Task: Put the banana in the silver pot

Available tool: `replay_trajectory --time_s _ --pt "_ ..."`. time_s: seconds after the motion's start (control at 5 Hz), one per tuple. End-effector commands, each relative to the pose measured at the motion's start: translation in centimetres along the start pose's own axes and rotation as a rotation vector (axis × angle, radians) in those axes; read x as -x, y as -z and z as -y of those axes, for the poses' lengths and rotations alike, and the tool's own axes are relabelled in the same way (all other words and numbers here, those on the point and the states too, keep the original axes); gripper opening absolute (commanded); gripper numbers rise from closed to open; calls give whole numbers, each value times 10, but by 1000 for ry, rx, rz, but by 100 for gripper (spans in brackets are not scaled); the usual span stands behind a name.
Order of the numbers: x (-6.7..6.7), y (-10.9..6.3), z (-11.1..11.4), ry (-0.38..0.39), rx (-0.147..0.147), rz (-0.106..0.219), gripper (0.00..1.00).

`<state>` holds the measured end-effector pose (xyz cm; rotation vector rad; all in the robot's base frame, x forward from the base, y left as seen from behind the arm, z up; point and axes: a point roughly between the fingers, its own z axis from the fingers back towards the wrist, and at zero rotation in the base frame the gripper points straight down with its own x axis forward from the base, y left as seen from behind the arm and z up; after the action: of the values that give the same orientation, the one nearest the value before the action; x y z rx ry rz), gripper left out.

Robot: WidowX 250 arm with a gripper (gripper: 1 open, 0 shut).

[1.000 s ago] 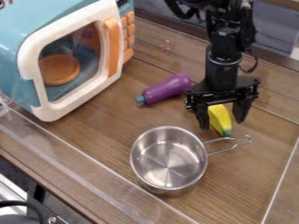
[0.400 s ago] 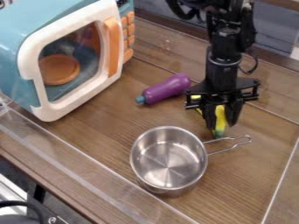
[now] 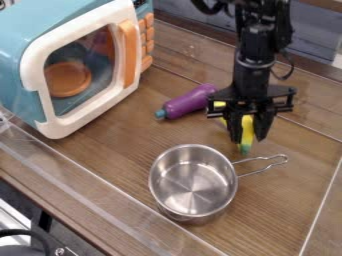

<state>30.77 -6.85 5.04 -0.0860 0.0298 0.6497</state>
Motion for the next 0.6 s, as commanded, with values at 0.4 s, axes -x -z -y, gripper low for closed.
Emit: replay_trajectory --time_s 0.4 --pt "31 -62 -17 177 28 53 0"
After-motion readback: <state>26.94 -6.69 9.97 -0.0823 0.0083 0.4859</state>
